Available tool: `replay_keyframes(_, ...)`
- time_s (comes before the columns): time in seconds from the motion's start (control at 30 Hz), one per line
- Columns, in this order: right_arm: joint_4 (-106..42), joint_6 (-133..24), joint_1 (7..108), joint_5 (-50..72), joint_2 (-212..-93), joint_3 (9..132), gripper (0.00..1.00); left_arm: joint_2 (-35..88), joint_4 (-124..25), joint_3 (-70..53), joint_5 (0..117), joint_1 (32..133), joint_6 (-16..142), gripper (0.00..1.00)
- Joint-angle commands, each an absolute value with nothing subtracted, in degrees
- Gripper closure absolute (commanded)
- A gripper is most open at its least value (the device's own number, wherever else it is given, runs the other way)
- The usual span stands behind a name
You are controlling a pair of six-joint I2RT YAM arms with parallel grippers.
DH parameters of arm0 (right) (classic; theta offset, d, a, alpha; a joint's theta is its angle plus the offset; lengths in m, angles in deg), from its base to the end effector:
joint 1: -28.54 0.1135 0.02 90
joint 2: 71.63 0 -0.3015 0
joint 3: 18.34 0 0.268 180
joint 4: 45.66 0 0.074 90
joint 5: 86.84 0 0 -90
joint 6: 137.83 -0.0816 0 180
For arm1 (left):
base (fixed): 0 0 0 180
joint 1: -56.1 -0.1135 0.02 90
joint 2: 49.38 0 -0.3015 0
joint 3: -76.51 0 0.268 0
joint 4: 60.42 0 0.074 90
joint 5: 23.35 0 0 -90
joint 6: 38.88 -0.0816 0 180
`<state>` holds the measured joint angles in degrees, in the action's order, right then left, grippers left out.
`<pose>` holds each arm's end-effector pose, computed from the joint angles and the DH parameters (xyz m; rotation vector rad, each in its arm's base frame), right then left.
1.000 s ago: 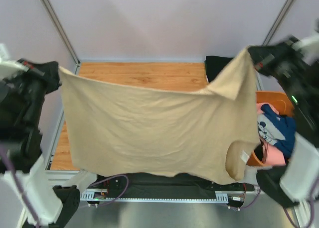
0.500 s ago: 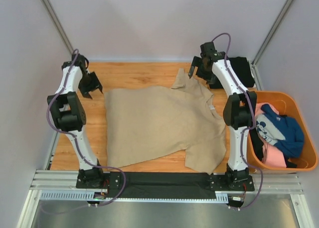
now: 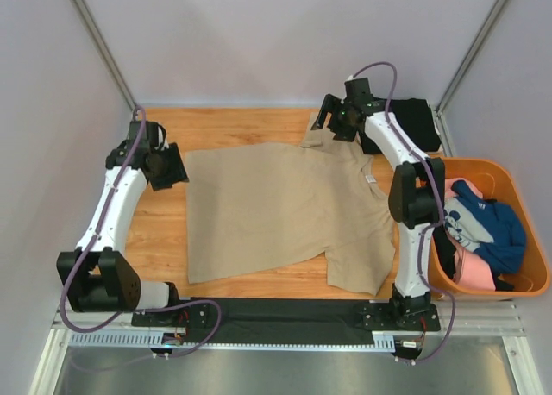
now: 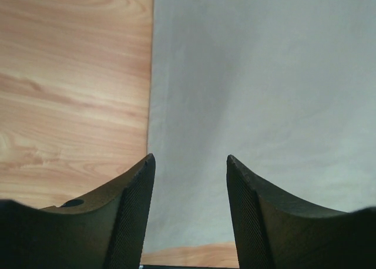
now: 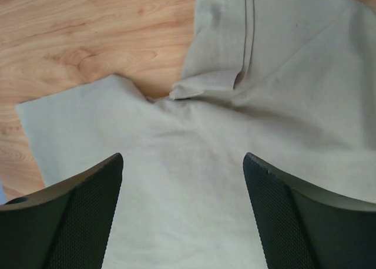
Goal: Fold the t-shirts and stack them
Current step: Flatten the tshirt out
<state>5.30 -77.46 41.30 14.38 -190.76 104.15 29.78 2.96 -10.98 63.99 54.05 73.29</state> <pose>0.5214 0.1344 0.2788 0.2681 2.4469 0.5702 0.3175 0.0076 0.3210 -0.5151 2.4891 -0.1979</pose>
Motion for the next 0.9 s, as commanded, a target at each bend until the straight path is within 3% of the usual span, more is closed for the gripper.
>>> replay_keyframes(0.0,4.4,-77.8,41.6,18.3,-198.8,111.5,0.17,24.5,0.1,-3.3,63.5,54.9,73.3,0.41)
replay_keyframes(0.13,4.7,-78.7,41.7,18.2,-206.8,119.5,0.27,17.0,-3.6,6.1,62.2,55.6,72.5,0.42)
replay_keyframes(0.33,5.0,-79.6,41.8,16.1,-214.0,126.2,0.31,15.1,-4.2,8.4,60.2,55.9,72.3,0.44)
replay_keyframes(0.6,4.5,-80.2,42.3,14.9,-216.1,124.6,0.33,15.0,-4.7,8.2,59.2,57.7,72.6,0.45)
replay_keyframes(0.7,3.2,-80.2,42.5,15.0,-215.4,122.8,0.37,15.2,-5.0,8.6,57.8,57.7,73.1,0.45)
replay_keyframes(0.87,2.1,-79.6,43.7,16.0,-215.1,123.3,0.55,14.9,-5.5,8.9,57.3,57.7,73.4,0.47)
